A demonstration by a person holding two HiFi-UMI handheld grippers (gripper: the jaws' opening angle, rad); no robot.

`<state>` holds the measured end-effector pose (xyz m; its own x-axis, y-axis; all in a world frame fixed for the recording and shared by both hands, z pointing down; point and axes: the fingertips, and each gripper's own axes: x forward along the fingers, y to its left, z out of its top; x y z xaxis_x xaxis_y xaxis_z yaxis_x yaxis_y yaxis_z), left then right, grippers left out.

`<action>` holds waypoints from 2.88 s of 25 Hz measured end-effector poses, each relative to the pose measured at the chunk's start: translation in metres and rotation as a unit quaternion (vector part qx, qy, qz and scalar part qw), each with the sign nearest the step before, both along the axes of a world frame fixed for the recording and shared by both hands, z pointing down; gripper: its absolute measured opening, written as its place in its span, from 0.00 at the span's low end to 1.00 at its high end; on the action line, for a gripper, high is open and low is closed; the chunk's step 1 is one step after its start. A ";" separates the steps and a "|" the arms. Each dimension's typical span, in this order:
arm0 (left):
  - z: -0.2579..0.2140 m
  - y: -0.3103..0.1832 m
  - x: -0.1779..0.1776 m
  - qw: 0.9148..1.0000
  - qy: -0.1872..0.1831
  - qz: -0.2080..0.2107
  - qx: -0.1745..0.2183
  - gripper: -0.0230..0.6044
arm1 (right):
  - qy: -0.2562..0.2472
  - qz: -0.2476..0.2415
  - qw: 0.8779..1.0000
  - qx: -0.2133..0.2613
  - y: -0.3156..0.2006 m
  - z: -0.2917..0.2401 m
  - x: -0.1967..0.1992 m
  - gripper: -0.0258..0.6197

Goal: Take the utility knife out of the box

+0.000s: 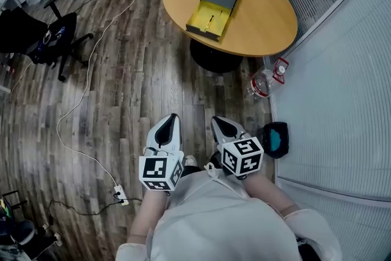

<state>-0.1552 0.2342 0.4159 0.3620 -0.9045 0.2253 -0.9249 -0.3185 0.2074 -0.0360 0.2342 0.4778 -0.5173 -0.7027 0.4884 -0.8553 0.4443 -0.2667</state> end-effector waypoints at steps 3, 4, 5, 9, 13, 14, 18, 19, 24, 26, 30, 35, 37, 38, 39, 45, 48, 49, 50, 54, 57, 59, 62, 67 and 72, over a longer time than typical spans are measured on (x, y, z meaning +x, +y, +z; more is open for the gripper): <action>0.005 -0.006 -0.015 1.000 0.006 -0.005 -0.004 0.05 | 0.009 -0.003 1.000 -0.001 -0.009 0.004 -0.013 0.04; 0.008 -0.009 -0.019 1.000 0.007 -0.006 -0.006 0.05 | 0.011 -0.002 1.000 -0.003 -0.013 0.006 -0.016 0.04; 0.010 -0.013 -0.023 1.000 0.007 -0.007 -0.007 0.05 | 0.012 -0.002 1.000 -0.005 -0.018 0.009 -0.019 0.04; 0.016 -0.036 -0.035 1.000 0.005 -0.014 -0.010 0.05 | 0.011 -0.004 1.000 -0.007 -0.044 0.014 -0.029 0.04; 0.020 -0.075 -0.041 1.000 -0.003 -0.019 -0.015 0.05 | 0.009 -0.010 1.000 -0.009 -0.085 0.019 -0.037 0.04; 0.021 -0.088 -0.041 1.000 -0.004 -0.018 -0.017 0.05 | 0.009 -0.010 1.000 -0.010 -0.099 0.019 -0.038 0.04; 0.019 -0.149 -0.041 1.000 -0.004 -0.011 -0.023 0.05 | 0.003 -0.001 1.000 -0.009 -0.162 0.014 -0.039 0.04; 0.018 -0.165 -0.040 1.000 -0.005 -0.009 -0.024 0.05 | 0.002 0.002 1.000 -0.008 -0.180 0.013 -0.037 0.04; 0.020 -0.248 -0.026 1.000 -0.013 0.003 -0.028 0.05 | 0.000 0.013 1.000 -0.014 -0.260 0.015 -0.022 0.04; 0.020 -0.279 -0.018 0.999 -0.019 0.012 -0.026 0.05 | -0.001 0.018 1.000 -0.016 -0.289 0.017 -0.015 0.04; 0.022 -0.335 -0.008 0.999 -0.025 0.024 -0.022 0.05 | 0.000 0.030 0.999 -0.010 -0.343 0.017 -0.002 0.04; 0.021 -0.381 0.008 0.998 -0.030 0.045 -0.024 0.05 | -0.012 0.053 0.998 -0.011 -0.381 0.008 0.017 0.04; 0.020 -0.396 0.015 0.997 -0.032 0.059 -0.026 0.05 | -0.017 0.061 0.998 -0.012 -0.392 0.007 0.020 0.04; 0.021 -0.404 0.019 0.997 -0.033 0.066 -0.027 0.05 | -0.017 0.065 0.998 -0.014 -0.397 0.008 0.021 0.04; 0.022 -0.412 0.023 0.996 -0.033 0.073 -0.028 0.05 | -0.017 0.068 0.997 -0.017 -0.402 0.009 0.022 0.04; 0.036 -0.463 0.049 0.989 -0.032 0.134 -0.045 0.05 | -0.008 0.117 0.992 -0.036 -0.436 0.024 0.039 0.04; 0.032 -0.495 0.058 0.983 -0.031 0.178 -0.042 0.05 | -0.004 0.152 0.988 -0.033 -0.461 0.021 0.044 0.04; 0.031 -0.507 0.061 0.980 -0.031 0.192 -0.039 0.05 | -0.003 0.165 0.986 -0.032 -0.472 0.020 0.047 0.04; 0.030 -0.519 0.063 0.978 -0.031 0.205 -0.039 0.05 | -0.002 0.178 0.984 -0.032 -0.481 0.020 0.049 0.04; 0.034 -0.561 0.063 0.969 -0.034 0.241 -0.051 0.05 | -0.002 0.222 0.974 -0.044 -0.514 0.025 0.050 0.04; 0.040 -0.589 0.061 0.962 -0.039 0.265 -0.060 0.05 | 0.000 0.245 0.968 -0.055 -0.535 0.032 0.047 0.04; 0.047 -0.607 0.060 0.957 -0.041 0.278 -0.065 0.05 | 0.005 0.249 0.966 -0.064 -0.547 0.040 0.042 0.04; 0.060 -0.624 0.058 0.953 -0.038 0.291 -0.077 0.05 | 0.007 0.258 0.962 -0.085 -0.558 0.055 0.038 0.04; 0.080 -0.652 0.059 0.945 -0.040 0.314 -0.088 0.05 | 0.033 0.282 0.953 -0.108 -0.583 0.079 0.045 0.04; 0.097 -0.675 0.063 0.938 -0.042 0.330 -0.093 0.05 | 0.092 0.282 0.943 -0.148 -0.606 0.111 0.051 0.04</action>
